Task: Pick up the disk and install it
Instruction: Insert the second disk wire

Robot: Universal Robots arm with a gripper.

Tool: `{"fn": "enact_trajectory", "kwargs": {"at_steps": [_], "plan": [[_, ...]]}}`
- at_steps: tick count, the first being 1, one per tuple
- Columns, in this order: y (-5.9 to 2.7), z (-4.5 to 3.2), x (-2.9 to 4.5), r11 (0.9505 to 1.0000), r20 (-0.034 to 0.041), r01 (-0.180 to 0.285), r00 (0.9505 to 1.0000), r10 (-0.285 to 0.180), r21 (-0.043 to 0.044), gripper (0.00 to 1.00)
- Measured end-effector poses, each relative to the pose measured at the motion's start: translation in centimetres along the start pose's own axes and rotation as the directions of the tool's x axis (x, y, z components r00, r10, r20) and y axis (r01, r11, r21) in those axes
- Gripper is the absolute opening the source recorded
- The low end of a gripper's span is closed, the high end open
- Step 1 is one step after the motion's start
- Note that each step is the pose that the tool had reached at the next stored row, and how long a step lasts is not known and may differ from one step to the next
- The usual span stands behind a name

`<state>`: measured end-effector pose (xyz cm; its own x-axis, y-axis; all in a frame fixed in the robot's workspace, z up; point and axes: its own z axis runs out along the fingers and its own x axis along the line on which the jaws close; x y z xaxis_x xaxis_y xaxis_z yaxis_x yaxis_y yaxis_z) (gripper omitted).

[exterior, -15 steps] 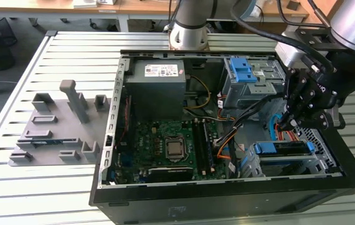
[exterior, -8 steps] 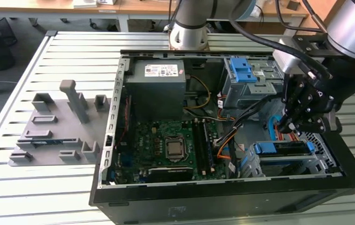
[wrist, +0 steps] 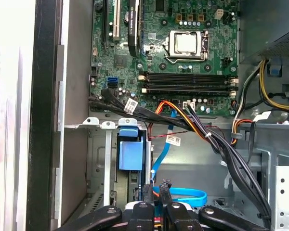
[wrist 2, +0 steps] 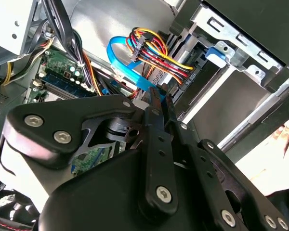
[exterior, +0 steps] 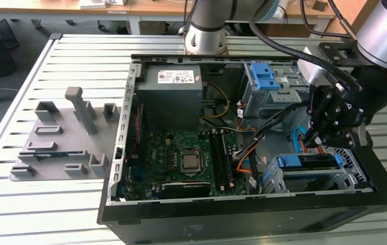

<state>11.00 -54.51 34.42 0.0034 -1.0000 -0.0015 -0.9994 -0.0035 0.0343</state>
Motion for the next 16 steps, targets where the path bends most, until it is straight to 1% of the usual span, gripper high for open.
{"fn": "enact_trajectory", "kwargs": {"at_steps": [1, 2, 5, 6, 7, 8, 13, 16], "plan": [[0.00, 0.00, 0.01, 1.0000, 0.0015, 0.000, 1.0000, 0.000, 0.0000, 0.17], [0.00, 0.02, 0.01, 1.0000, 0.0050, 0.000, 1.0000, 0.000, 0.0001, 0.17], [0.00, 0.06, 0.04, 1.0000, 0.0257, 0.001, 0.9997, -0.001, 0.0001, 0.17], [0.00, 0.09, 0.08, 1.0000, 0.0300, 0.001, 0.9996, -0.001, 0.0001, 0.17], [0.00, 0.13, 0.14, 1.0000, 0.0318, 0.001, 0.9995, -0.001, 0.0002, 0.17], [0.00, 0.17, 0.24, 1.0000, 0.0321, 0.001, 0.9995, -0.001, 0.0003, 0.17], [0.01, 0.39, 0.72, 1.0000, 0.0321, 0.001, 0.9995, -0.001, 0.0036, 0.17], [0.02, 0.49, 0.86, 1.0000, 0.0323, 0.001, 0.9995, -0.001, 0.0049, 0.17]]}}
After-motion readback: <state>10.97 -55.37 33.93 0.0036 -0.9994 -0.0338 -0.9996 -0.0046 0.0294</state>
